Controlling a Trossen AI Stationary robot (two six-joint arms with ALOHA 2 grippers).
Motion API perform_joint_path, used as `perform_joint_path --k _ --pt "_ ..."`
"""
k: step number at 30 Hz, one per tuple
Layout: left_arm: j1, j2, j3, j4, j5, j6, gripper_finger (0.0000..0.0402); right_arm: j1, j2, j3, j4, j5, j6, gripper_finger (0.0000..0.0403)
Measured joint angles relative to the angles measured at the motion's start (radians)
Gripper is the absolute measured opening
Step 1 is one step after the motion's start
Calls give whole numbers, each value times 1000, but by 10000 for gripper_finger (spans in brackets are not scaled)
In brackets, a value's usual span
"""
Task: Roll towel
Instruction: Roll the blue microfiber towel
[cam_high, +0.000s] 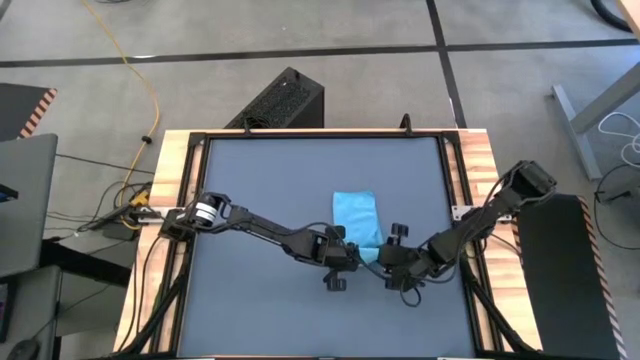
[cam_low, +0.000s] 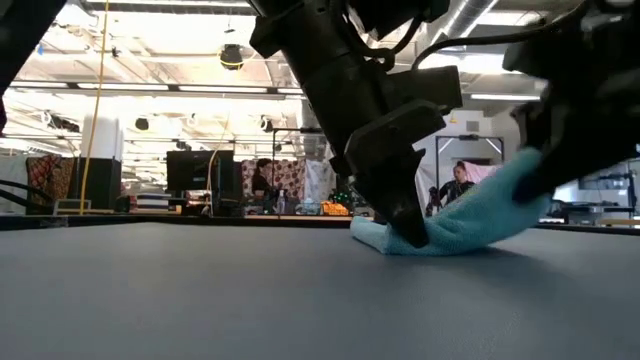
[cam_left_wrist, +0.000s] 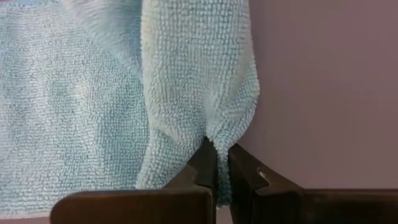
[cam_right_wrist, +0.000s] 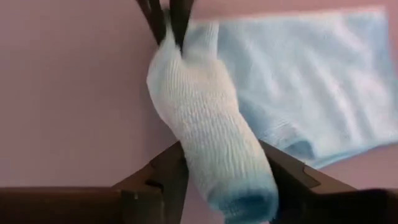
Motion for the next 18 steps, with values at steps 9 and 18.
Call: perform_joint_path --k 9,18 --pt "26 0 0 92 107 -51 0 28 -80 54 -9 27 -93 171" --pt "36 0 0 137 175 -56 0 63 -133 130 -242 127 -97 171"
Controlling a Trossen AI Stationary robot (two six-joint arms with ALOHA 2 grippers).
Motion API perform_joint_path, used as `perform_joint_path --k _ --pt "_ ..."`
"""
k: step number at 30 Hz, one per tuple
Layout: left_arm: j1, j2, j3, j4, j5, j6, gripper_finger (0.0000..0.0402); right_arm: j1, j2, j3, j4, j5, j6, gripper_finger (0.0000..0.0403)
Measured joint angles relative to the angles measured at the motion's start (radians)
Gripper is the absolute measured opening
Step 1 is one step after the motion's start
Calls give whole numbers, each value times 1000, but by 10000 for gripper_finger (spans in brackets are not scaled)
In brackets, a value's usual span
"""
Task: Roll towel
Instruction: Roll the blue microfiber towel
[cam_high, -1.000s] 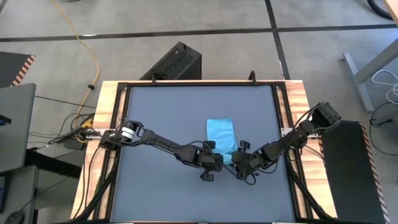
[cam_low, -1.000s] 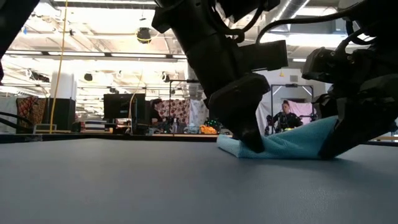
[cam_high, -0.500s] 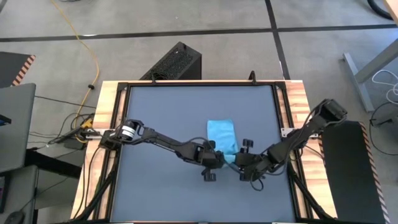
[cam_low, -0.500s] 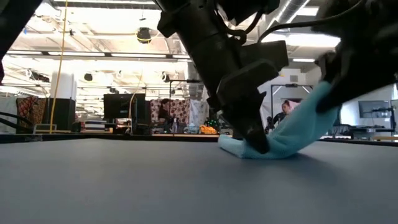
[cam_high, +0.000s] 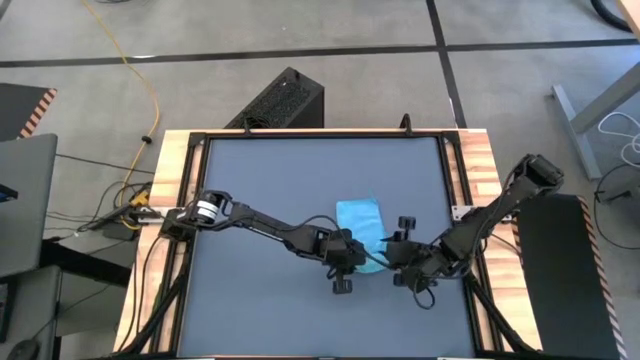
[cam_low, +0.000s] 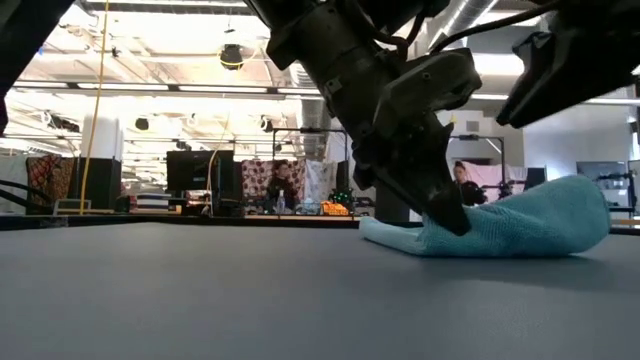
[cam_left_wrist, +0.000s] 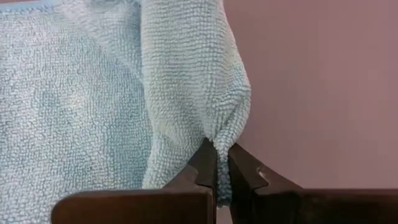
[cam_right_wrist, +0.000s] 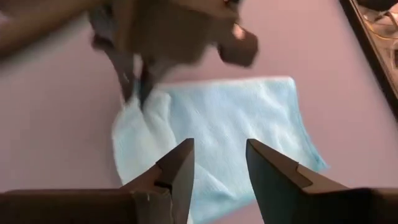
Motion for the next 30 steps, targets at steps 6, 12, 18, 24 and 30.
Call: perform_joint_path --k 6,12,18,24,30 --pt "4 0 0 -6 22 -20 0 38 3 3 -53 -70 24 171" --pt "8 2 3 -9 84 -44 0 134 5 4 -3 -55 6 171" --pt "11 2 2 -5 116 -60 0 142 40 4 55 -154 10 171" --pt "14 -14 -1 12 -53 -42 0 86 42 1 -72 -54 366 171" --pt "9 -48 -2 25 -109 38 0 72 -62 2 -264 43 424 171"
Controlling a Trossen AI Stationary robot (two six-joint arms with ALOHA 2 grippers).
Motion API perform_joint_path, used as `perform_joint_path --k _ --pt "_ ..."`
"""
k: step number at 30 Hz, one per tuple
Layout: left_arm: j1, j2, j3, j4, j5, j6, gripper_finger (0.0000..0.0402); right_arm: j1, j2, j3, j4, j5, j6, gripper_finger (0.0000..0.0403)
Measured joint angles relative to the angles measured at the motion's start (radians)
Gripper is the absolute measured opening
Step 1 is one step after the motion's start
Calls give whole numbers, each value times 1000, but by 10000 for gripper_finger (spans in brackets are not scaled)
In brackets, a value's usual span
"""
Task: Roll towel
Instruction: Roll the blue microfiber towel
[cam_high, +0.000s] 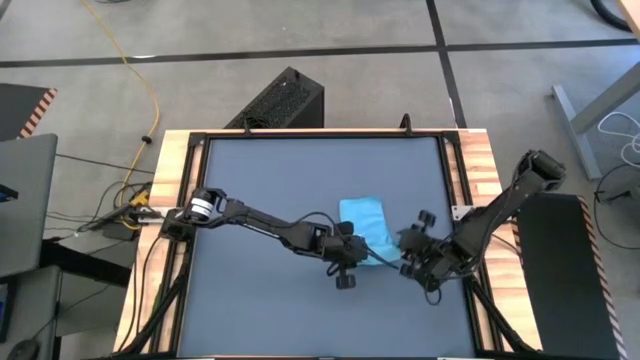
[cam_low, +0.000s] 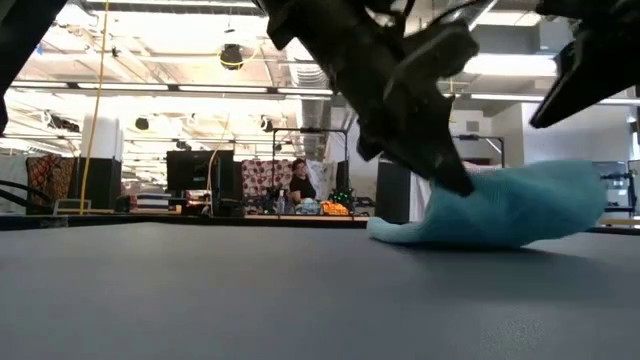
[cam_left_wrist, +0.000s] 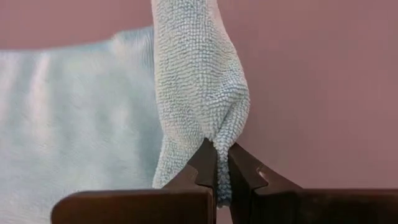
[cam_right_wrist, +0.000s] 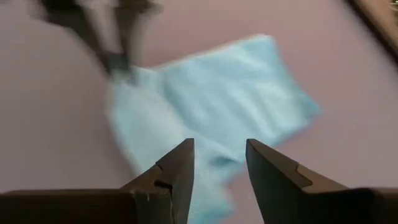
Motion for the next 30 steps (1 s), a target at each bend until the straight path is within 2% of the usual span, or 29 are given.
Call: perform_joint_path --k 6,10,13,16,18,20,24,30 --pt "2 -21 1 9 -4 43 0 -30 -157 -1 -220 94 195 171" --pt "6 -20 1 4 14 23 0 -43 -239 -1 -171 147 137 171" --pt "14 -20 -7 5 45 3 0 -17 -278 -1 -2 139 -90 171" --pt "24 -20 -24 6 70 -25 0 60 -277 0 198 124 -461 171" --pt "25 -20 -37 9 72 -46 0 109 -256 0 257 104 -666 170" --pt "24 -19 -43 6 78 -55 0 144 -217 0 256 44 -767 170" --pt "22 -18 -49 30 97 -69 0 162 -103 -13 250 -119 -739 170" --pt "23 -18 -50 41 95 -83 0 105 69 -27 311 -157 -517 170"
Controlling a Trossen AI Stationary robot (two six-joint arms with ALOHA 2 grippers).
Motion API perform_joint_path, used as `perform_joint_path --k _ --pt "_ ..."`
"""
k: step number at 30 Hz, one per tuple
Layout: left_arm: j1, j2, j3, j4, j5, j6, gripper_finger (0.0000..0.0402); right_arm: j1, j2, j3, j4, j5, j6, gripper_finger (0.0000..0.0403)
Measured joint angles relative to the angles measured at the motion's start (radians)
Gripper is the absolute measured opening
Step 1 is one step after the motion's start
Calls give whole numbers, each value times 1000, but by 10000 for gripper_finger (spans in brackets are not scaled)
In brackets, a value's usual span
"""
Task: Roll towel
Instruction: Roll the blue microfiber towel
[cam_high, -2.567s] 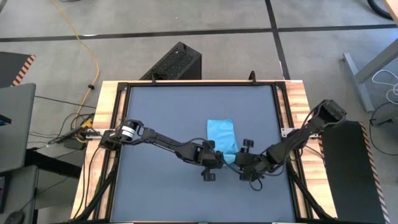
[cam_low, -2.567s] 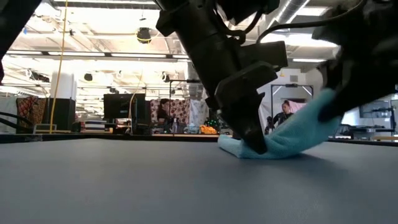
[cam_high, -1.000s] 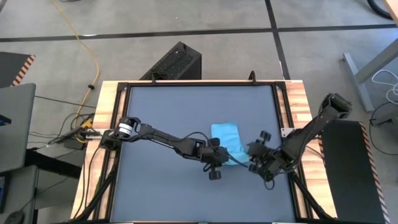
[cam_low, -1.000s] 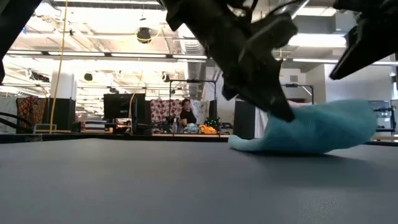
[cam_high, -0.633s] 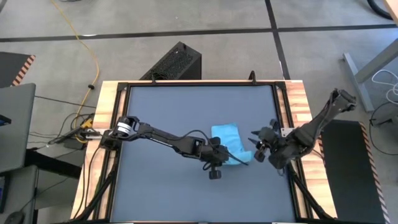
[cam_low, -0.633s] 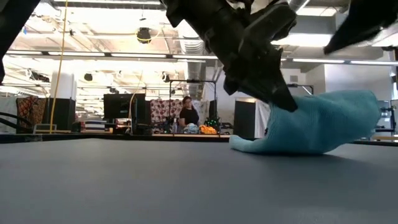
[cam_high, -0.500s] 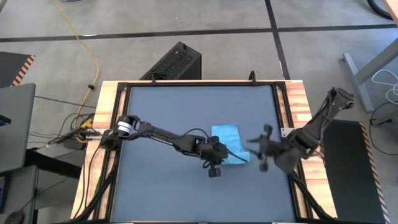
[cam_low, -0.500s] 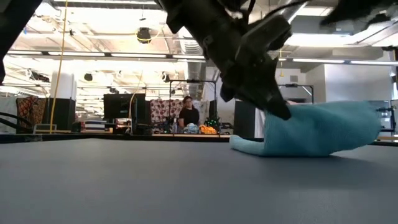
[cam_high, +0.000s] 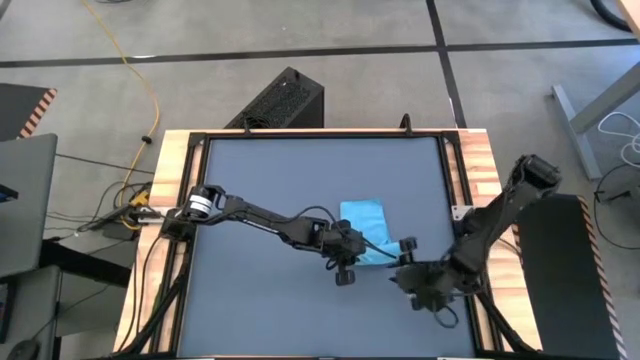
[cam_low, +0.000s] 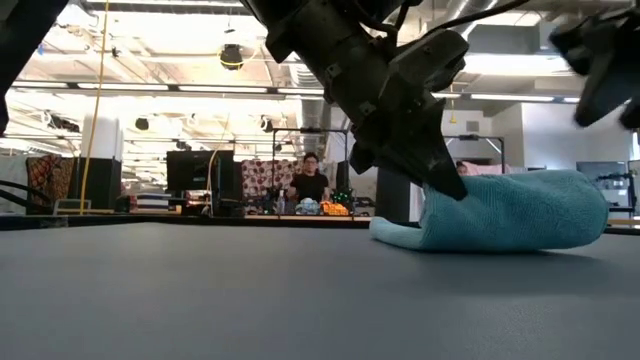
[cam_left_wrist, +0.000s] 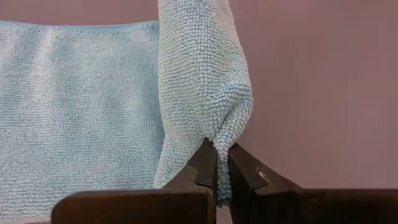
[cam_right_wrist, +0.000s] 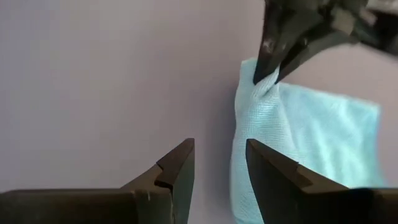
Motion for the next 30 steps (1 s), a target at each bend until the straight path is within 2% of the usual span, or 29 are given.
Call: perform_joint_path --k 3,7,9,13,15,19,21,25,30 --pt "-1 0 0 0 3 -2 0 -48 33 0 49 -43 43 170" --pt "-1 0 0 0 7 -2 0 -81 64 11 92 -107 -61 168" --pt "-1 1 0 -2 7 -2 0 -80 71 19 169 -132 -103 165" --pt "-1 2 0 -15 6 1 0 -95 83 20 200 -165 -71 154" --pt "-1 2 0 -15 -5 2 0 -121 83 1 237 -235 -53 148" --pt "-1 2 0 -14 -25 9 0 -172 86 -58 320 -443 19 145" --pt "-1 2 0 -14 -26 9 0 -185 97 -81 364 -495 20 152" --pt "-5 2 0 -17 -27 9 0 -207 97 -101 380 -528 17 187" --pt "-11 2 0 -23 -27 8 0 -226 93 -95 283 -526 15 249"
